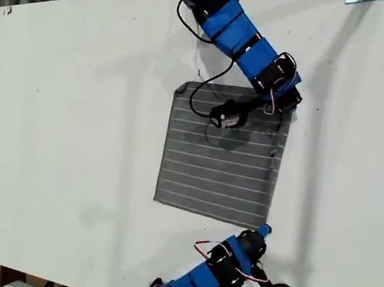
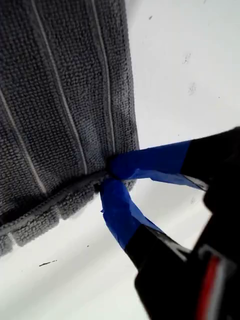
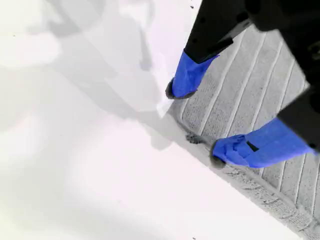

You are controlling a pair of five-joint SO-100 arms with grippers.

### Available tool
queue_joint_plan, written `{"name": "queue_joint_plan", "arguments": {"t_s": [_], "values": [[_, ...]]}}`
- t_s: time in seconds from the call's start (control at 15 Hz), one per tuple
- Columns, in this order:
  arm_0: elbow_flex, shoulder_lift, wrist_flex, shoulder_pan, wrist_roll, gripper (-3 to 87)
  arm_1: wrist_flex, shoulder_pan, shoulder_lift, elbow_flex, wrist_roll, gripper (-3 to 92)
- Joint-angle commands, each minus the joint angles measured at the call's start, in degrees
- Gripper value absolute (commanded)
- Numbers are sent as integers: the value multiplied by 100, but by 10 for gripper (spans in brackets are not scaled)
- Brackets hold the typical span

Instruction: Grasp corners of a square towel and fold twice.

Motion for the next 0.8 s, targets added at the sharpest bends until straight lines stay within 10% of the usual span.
{"name": "queue_joint_plan", "arguments": {"t_s": [0.0, 0.73], "values": [[-861, -97, 70, -141, 387, 228, -97, -18, 44, 44, 18, -1], [-694, -853, -378, -404, 1257, 236, -290, -53, 62, 26, -26, -1]]}}
